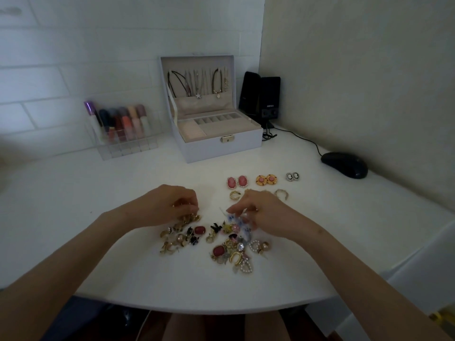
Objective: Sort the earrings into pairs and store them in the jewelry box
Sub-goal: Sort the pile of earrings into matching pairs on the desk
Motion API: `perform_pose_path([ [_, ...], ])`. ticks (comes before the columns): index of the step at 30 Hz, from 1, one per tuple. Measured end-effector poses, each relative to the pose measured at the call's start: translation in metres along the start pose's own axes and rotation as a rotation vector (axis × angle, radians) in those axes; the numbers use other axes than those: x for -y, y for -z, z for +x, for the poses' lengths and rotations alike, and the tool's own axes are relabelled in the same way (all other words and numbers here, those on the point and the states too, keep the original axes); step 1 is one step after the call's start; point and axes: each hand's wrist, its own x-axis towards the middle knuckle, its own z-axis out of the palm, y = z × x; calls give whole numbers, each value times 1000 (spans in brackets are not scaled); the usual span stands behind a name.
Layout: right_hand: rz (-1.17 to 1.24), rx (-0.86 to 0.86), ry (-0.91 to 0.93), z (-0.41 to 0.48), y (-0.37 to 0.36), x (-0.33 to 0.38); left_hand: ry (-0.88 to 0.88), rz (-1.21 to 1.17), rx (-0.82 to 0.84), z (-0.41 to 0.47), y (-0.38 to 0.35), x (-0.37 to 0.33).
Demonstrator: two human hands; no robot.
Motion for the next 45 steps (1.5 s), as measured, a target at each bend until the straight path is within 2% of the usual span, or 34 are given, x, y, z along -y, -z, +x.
perform_pose_path([
  [4,-71,53,56,-1,-1,7,-21,-21,72,-1,0,-9],
  [9,113,56,88,-8,4,8,-15,-126,135,-4,2,-15],
  [15,51,114,157,-18,9,10,-110,-38,-26,1,-8,-21],
  [19,-89,158,183,-20,8,17,-125,23,13,6,-18,-29],
  [24,-133,136,174,-20,6,19,-117,38,49,9,-17,-31],
  [31,-9,43,155,-20,-1,17,-69,53,112,2,-8,-26],
  [38,165,46,154,-18,0,12,-45,37,154,-4,-3,-21],
  [45,258,94,148,-17,0,9,-150,-41,75,-2,-6,-33],
])
